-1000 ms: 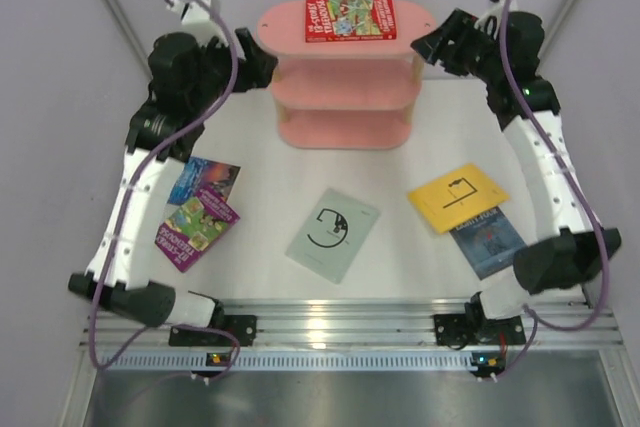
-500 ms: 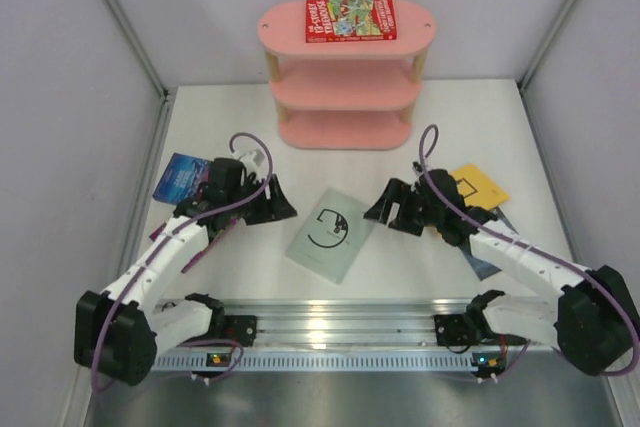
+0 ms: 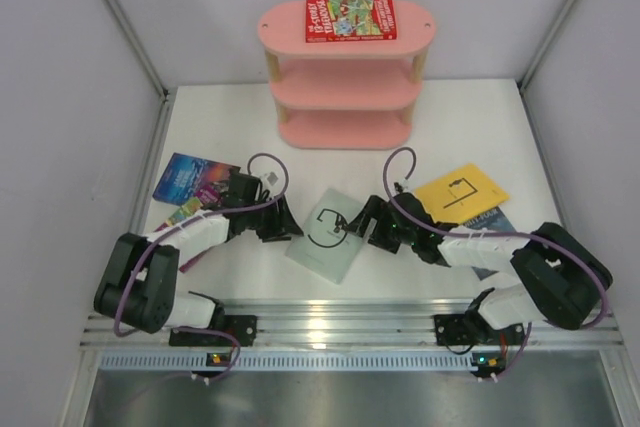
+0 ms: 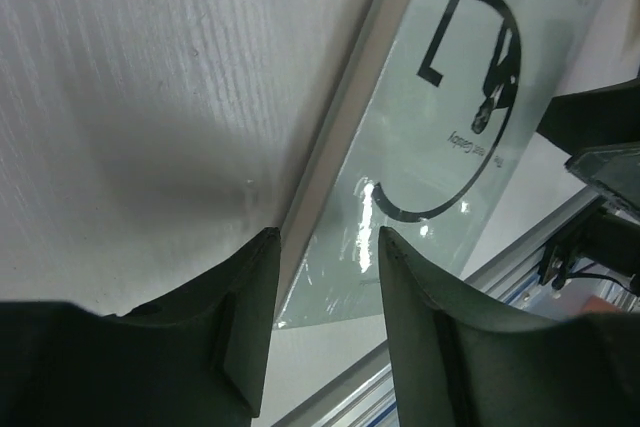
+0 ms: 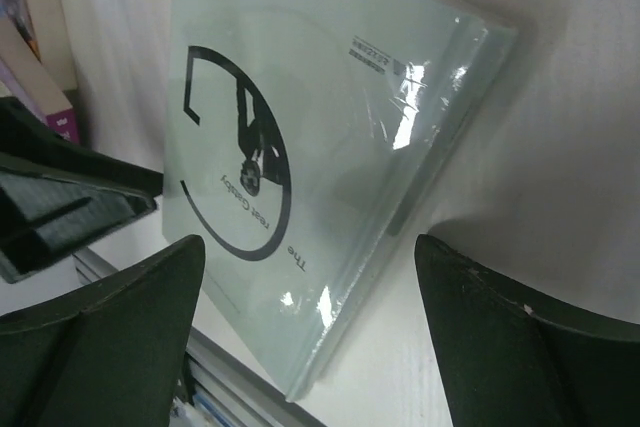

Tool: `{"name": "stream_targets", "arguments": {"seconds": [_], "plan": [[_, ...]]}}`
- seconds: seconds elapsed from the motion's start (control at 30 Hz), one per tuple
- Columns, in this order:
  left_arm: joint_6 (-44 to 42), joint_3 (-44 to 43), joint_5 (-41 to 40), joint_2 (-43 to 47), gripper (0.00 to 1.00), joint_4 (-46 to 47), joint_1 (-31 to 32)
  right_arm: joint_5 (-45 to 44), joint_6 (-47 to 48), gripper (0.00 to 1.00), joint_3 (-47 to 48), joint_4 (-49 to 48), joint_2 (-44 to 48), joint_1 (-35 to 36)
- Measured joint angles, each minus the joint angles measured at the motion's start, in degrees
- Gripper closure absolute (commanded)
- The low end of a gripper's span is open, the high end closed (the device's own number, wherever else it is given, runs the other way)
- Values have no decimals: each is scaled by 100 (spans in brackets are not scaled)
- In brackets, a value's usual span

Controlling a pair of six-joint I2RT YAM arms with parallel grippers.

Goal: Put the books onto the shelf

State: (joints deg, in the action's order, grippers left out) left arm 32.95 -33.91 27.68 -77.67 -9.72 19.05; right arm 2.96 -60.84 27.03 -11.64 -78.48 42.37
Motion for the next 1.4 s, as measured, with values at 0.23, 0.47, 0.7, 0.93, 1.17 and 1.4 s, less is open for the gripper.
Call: {"name": "stream_targets", "arguments": {"seconds": [0.23,0.47,0.7,0.93,1.17,1.4], "plan": [[109,144,297,-549,73,330,-39,-426,-420,13,-238,-1342,-442,214],[345,184,765,-833,86,758,-63,-44,-481,16,-748,-3176,-931,208],[597,243,960,-931,87,1005,-61,487,-476,36,-765,-3333,-1029,210],[651,192,940,-890,76,861,-57,546,-605,100,-942,-3058,-586,214],[787,-669,417,-177,34,-109,-17,446,-538,100,-922,-2367,398,284],[1228,-1510,72,1322,22,-485,-37,-225,-780,100,-505,-1687,1281,326]]}}
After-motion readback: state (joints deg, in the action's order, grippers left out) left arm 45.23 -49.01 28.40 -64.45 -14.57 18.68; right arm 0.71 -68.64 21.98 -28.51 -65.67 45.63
